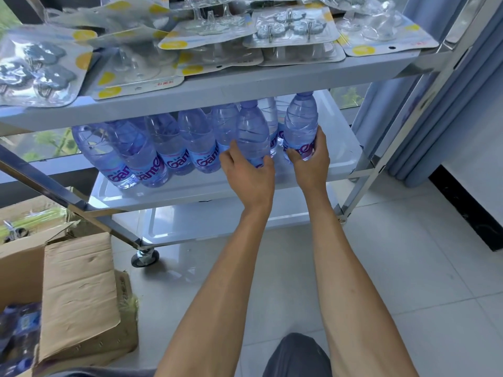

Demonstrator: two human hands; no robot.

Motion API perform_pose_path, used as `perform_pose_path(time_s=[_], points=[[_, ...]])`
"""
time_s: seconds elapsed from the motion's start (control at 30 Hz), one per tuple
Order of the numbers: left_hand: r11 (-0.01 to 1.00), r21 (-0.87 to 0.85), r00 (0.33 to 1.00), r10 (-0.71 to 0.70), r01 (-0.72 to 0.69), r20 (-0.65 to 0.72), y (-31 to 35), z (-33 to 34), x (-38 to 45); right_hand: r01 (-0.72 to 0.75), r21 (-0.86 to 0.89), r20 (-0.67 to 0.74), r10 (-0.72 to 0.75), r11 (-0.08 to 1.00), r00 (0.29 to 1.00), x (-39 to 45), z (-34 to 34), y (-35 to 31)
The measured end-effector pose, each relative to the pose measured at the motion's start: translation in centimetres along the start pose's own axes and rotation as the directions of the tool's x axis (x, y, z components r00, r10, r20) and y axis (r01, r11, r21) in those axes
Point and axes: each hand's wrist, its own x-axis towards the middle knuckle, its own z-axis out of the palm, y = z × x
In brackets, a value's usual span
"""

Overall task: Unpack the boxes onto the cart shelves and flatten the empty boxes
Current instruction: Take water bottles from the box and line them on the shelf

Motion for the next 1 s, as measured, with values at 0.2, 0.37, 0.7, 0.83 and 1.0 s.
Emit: perform_pose_path(time_s=[0.2, 0.37, 0.7, 0.83, 1.0], points=[[0.999, -0.046, 0.999, -0.014, 0.011, -0.050, 0.5, 1.3, -0.3, 0.020, 0.009, -0.008, -0.019, 1.000, 1.000, 0.2, 0.1, 0.4], [0.998, -0.069, 0.997, -0.016, 0.010, -0.081, 0.3, 2.5, -0.2, 0.034, 0.012, 0.000, -0.034, 0.999, 0.999, 0.3, 0.0, 0.8], [0.998, -0.053, 0.993, -0.030, 0.024, -0.115, 0.0, 3.9, 0.3, 0.048, -0.009, 0.012, -0.048, 0.999, 0.999, 0.6, -0.1, 1.5], [0.997, -0.061, 0.991, -0.060, 0.053, -0.118, 0.2, 4.4, 0.7, 0.063, -0.033, 0.020, -0.063, 0.997, 0.998, 0.7, -0.2, 1.9], [0.995, -0.020, 0.984, -0.103, 0.101, -0.145, 0.5, 4.6, 0.3, 0.061, -0.042, 0.035, -0.060, 0.997, 0.998, 0.8, -0.3, 1.9]])
